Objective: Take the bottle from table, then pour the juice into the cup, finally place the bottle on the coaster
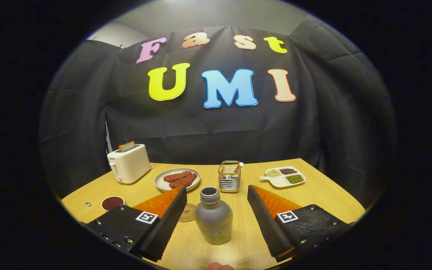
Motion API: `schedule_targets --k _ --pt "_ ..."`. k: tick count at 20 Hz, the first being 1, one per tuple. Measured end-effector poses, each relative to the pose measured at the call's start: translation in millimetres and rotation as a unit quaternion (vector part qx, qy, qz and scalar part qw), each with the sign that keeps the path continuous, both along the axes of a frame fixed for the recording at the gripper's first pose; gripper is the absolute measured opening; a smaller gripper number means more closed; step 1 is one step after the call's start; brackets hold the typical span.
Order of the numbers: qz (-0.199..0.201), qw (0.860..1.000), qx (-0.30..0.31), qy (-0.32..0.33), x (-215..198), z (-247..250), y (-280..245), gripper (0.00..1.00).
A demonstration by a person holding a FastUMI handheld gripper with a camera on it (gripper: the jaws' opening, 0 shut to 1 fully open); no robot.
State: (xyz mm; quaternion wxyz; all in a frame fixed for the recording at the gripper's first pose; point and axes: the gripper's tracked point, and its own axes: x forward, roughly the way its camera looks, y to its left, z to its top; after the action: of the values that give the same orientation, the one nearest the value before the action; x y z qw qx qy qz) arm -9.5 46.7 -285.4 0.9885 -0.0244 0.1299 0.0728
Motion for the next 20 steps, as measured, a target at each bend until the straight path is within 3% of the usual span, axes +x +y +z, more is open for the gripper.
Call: schedule_targets --k 13,16,20 --pt "-0.005 0.999 -0.015 0.033 30 -92 10 0.99" --pt "-0.005 0.999 -0.037 0.037 36 -98 10 0.83" --pt "0.005 0.995 -0.083 0.060 40 -99 18 0.80"
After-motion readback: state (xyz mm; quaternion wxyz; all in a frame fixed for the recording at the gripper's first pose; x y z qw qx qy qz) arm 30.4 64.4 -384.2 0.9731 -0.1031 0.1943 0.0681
